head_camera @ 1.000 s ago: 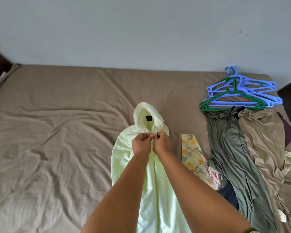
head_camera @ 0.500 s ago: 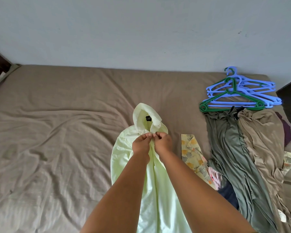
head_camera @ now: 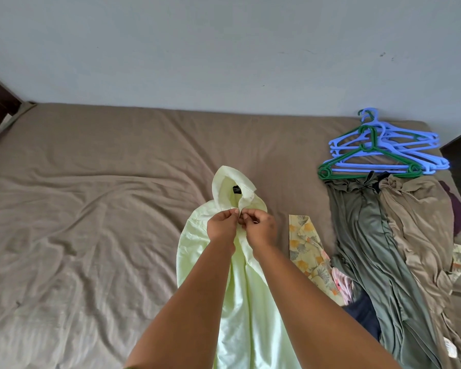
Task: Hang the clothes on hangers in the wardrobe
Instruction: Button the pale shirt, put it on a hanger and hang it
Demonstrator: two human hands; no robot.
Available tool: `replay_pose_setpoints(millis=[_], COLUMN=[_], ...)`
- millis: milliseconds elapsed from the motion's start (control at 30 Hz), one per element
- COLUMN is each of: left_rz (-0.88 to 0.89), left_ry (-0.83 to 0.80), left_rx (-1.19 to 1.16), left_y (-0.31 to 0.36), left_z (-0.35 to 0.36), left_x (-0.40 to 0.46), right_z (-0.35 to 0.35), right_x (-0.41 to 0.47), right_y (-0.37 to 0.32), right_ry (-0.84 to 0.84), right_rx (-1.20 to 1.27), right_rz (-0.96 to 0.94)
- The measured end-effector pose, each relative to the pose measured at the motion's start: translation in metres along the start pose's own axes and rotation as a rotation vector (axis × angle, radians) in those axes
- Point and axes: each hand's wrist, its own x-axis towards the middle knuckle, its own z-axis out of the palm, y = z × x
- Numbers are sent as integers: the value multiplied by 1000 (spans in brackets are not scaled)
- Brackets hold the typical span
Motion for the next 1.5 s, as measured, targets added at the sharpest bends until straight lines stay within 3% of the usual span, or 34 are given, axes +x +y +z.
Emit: replay_pose_setpoints(millis=[300, 467, 600, 833, 1067, 1267, 1500], left_rz=[-71, -52, 58, 203, 135, -22, 44], left_ry=[-104, -143, -163, -2, 7, -142, -75], left_rx=[16, -81, 3, 190, 454, 280, 172], left_y=[1, 1, -3, -9, -6, 0, -5], left_z=[-4, -7, -11, -7, 1, -1, -4], left_x=[5, 7, 7, 11, 15, 22, 21], right_z=[-1, -3, -3, -2, 3, 4, 5], right_x=[9, 7, 9, 15, 12, 12, 9], right_y=[6, 10, 6, 10, 18, 13, 8], right_ry=[-42, -87, -54, -33, -23, 11, -29], right_rx=[-215, 170, 206, 116, -32, -89, -115], right_rz=[-67, 114, 127, 116, 19, -66, -111])
